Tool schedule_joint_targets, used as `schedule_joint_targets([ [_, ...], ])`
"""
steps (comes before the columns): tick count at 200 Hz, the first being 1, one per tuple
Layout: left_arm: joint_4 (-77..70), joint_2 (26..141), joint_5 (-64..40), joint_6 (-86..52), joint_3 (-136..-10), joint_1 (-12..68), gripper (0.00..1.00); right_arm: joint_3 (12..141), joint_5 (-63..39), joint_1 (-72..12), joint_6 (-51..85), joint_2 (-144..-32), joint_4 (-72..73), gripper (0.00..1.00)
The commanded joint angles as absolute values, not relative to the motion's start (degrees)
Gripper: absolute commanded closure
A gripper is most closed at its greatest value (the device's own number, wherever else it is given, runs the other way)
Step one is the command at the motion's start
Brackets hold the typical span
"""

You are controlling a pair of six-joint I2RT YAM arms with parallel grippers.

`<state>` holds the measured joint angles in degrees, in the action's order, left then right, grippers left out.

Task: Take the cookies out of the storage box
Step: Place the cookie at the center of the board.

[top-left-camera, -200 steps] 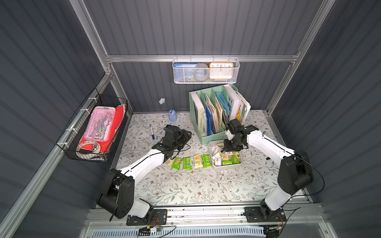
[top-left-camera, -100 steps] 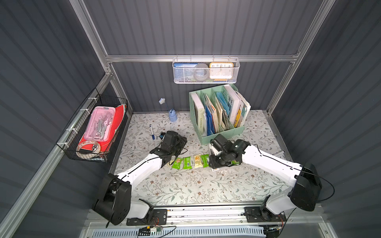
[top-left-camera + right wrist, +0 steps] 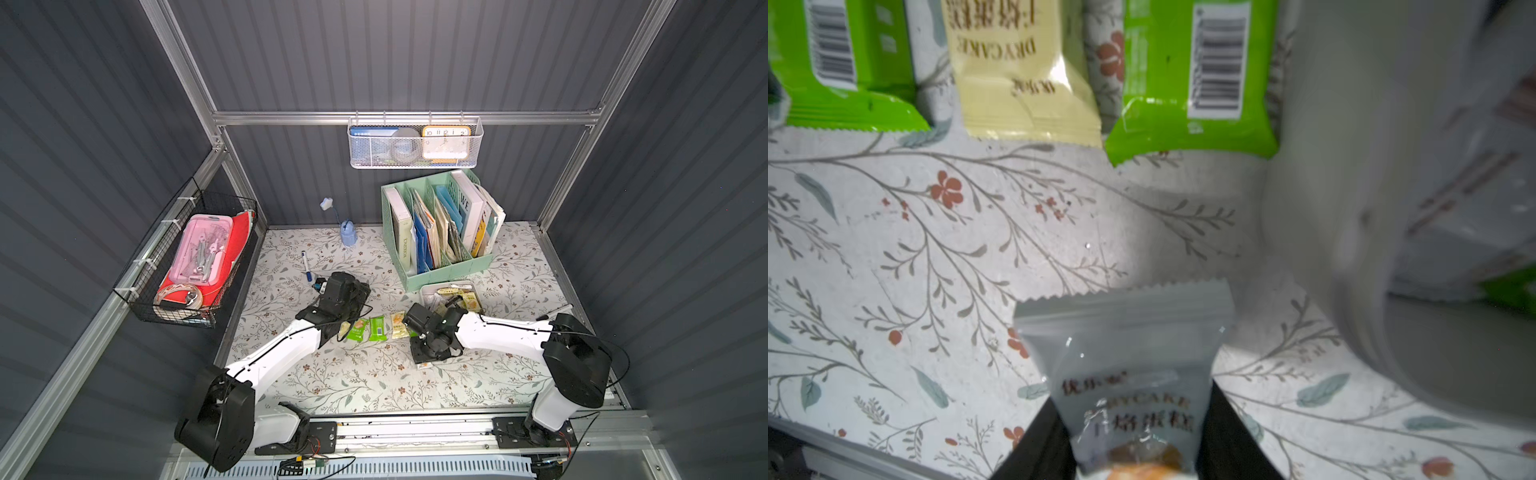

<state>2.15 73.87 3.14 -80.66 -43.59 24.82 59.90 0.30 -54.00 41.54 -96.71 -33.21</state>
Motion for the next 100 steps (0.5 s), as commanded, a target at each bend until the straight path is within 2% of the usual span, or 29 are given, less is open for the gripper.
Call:
schedule_joint_targets([
  [1,3.78,72.84,4.13,-82.08,-42.28,24.79,0.4,60.94,3.34,-53.79,43.59,-99.09,-31.83,0.6],
  [27,3.53,73.19,4.04,-82.11,-42.3,24.79,0.4,61.34,3.96,-53.79,44.42,-100.85,-31.9,0.57],
  [40,3.43,73.38,4.04,-82.04,-42.33,24.79,0.4,61.52,4.3,-53.79,44.63,-101.07,-32.16,0.52],
  [59,3.21,73.82,3.93,-81.78,-42.34,24.79,0.4,61.46,4.66,-53.78,45.18,-100.6,-32.41,0.39],
  [81,2.96,74.51,3.63,-81.44,-42.62,24.79,0.41,60.87,5.05,-53.79,45.2,-97.53,-33.01,0.32],
  [100,1.05,75.26,3.39,-79.47,-42.84,24.79,0.41,59.98,5.92,-53.79,44.7,-92.77,-34.89,0.31],
])
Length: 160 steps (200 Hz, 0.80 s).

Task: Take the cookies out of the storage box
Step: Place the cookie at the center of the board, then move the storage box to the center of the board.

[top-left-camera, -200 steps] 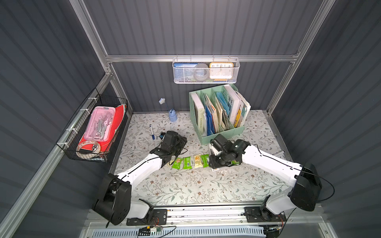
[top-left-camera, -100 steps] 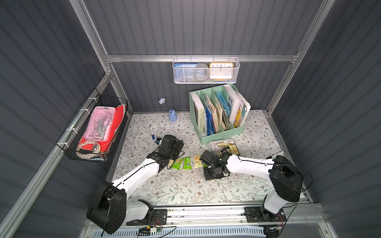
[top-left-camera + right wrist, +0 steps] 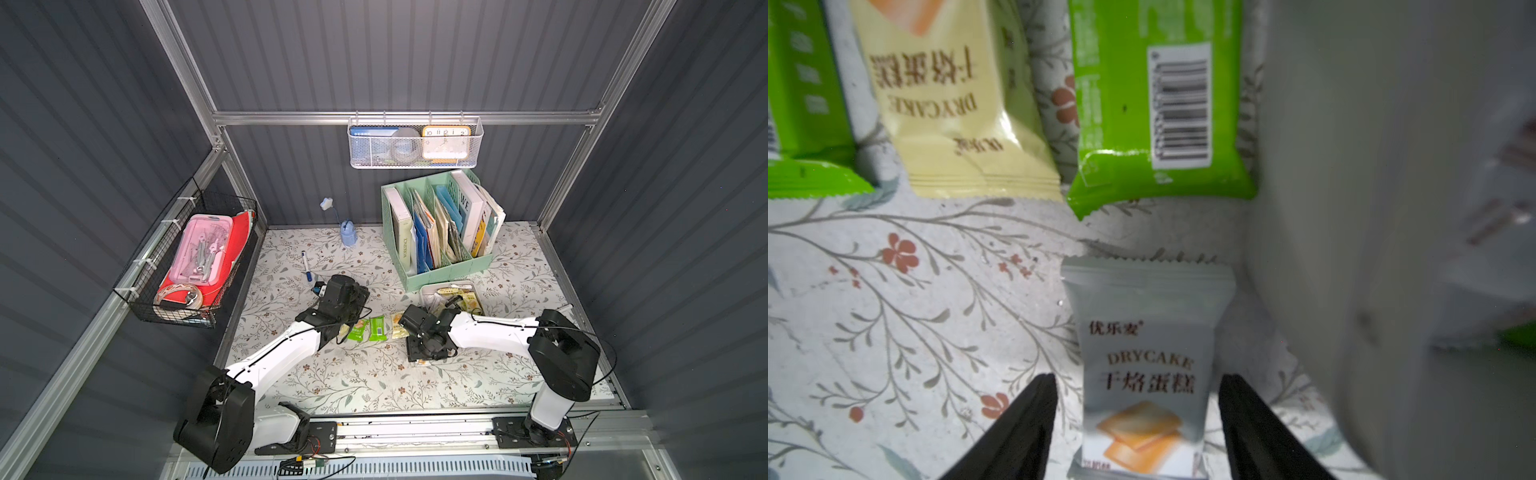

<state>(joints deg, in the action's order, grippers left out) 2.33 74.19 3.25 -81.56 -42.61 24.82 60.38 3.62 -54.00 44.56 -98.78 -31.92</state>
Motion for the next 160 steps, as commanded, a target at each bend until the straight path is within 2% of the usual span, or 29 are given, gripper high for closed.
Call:
schedule_joint_targets([
  [1,0.83,75.34,3.36,-79.07,-42.87,24.79,0.41,59.96,6.03,-53.79,44.67,-92.44,-35.03,0.31],
  [35,-6.1,79.45,-1.94,-69.24,-45.89,25.73,0.39,57.87,14.0,-52.58,43.59,-79.32,-38.32,0.33],
  [67,-7.94,84.53,-9.42,-60.83,-50.04,27.47,0.34,56.93,16.28,-44.7,41.35,-69.86,-43.07,0.34],
  [91,-7.44,89.57,-15.65,-56.16,-53.79,29.34,0.27,54.29,12.05,-35.49,40.02,-63.12,-43.74,0.34],
  [110,-2.02,93.87,-16.21,-53.3,-58.33,31.8,0.23,51.62,7.5,-29.88,40.53,-60.97,-42.1,0.35],
  [147,3.81,97.21,-15.31,-53.52,-61.37,33.17,0.23,47.9,0.63,-25.93,44.5,-60.92,-38.87,0.36],
  [160,3.14,97.66,-15.94,-53.61,-61.61,33.33,0.28,47.03,0.01,-25.75,45.68,-60.65,-38.01,0.36],
])
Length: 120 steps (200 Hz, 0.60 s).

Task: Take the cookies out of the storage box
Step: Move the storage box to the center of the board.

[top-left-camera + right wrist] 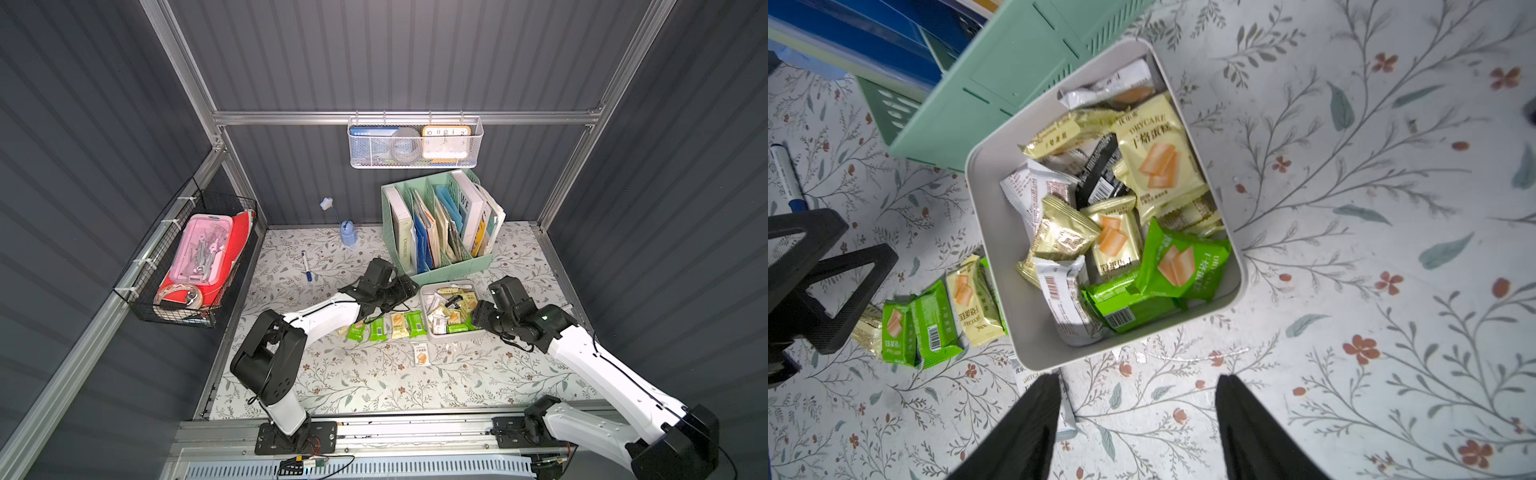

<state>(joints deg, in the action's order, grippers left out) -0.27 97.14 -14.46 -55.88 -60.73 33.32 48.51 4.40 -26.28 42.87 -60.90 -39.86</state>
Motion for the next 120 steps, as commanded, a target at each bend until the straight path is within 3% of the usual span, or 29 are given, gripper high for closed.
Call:
schedule_joint_targets([
  [1,3.11,97.74,-16.06,-53.57,-61.65,33.36,0.29,46.98,-0.04,-25.7,45.74,-60.6,-37.99,0.36],
  [24,3.87,101.27,-18.95,-52.04,-64.16,34.0,0.38,46.52,-0.7,-25.07,46.23,-60.08,-37.95,0.36],
  [71,-0.53,106.66,-25.89,-51.53,-66.97,34.4,0.4,47.16,-0.66,-24.1,45.62,-57.44,-41.34,0.36],
  [120,0.0,110.68,-27.57,-50.74,-71.08,35.55,0.5,46.06,-1.2,-23.8,46.56,-55.81,-41.66,0.36],
])
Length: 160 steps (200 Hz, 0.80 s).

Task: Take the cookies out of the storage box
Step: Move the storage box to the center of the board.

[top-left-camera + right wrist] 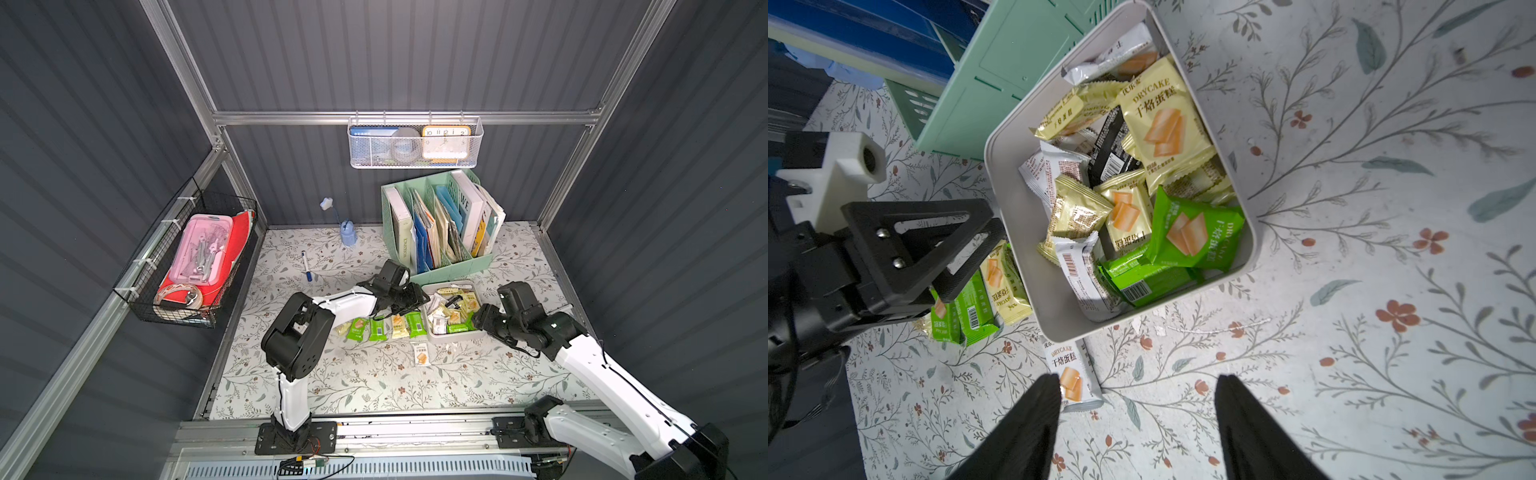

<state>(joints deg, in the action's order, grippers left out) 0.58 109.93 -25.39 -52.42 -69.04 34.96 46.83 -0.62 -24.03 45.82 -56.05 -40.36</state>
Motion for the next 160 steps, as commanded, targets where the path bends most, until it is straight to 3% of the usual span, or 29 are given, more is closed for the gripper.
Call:
schedule_joint_targets([
  [1,0.0,110.76,-27.58,-50.77,-71.18,35.57,0.5,46.06,-1.22,-23.81,46.53,-55.85,-41.66,0.36],
  [55,-1.14,114.21,-27.94,-51.47,-74.24,36.63,0.58,46.76,-2.9,-23.38,44.93,-56.99,-41.75,0.35],
  [94,-1.23,115.53,-26.77,-51.97,-76.25,37.31,0.59,46.41,-5.82,-23.25,43.31,-58.83,-39.32,0.35],
  [160,-0.04,101.43,-8.53,-60.69,-69.5,37.34,0.51,56.07,-7.42,-24.6,33.46,-76.84,-40.75,0.35],
])
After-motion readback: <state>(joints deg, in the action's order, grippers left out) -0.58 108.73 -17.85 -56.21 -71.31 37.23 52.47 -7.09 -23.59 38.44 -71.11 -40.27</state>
